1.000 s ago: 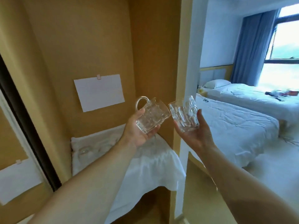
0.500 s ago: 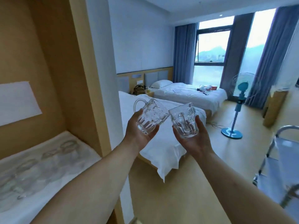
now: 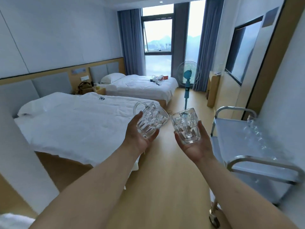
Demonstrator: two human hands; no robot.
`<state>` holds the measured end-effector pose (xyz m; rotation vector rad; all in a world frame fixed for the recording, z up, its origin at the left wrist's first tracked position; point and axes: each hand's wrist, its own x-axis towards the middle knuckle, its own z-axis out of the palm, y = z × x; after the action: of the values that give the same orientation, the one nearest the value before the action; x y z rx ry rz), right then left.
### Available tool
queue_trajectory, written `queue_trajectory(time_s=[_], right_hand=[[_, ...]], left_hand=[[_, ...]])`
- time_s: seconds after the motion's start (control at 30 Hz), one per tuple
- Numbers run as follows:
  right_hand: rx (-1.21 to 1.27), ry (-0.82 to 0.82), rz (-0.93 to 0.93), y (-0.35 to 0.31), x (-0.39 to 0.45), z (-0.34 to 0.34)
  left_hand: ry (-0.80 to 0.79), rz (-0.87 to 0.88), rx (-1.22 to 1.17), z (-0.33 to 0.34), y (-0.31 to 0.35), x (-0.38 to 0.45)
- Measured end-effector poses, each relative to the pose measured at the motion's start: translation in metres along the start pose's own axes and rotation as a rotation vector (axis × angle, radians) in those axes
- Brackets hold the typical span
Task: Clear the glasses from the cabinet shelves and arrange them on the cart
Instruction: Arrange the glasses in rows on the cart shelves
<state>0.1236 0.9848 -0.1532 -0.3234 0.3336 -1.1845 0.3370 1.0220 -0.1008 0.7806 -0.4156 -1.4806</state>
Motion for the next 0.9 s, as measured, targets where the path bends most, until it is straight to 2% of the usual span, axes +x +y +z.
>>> queue_trajectory(time_s=[0.2,0.47,0.73,0.9], right_hand=[[0.001,0.113,-0.138,-0.051,0.036,-0.041],[0.022,0.332,-0.372,-0.099,0.11,-0.072],[0.066,0.497,-0.528,-0.127,0.18,-0.086],[0.086,0.577,-0.586,-0.148,0.22,-0.108]], left_hand=[[-0.067,-0.151,0.024,0.036,-0.039,0.093],[-0.285,-0.38,0.076,0.069,-0.064,0.241],[-0.415,-0.59,0.105,0.101,-0.08,0.355],[-0.465,-0.65,0.142,0.116,-0.099,0.419]])
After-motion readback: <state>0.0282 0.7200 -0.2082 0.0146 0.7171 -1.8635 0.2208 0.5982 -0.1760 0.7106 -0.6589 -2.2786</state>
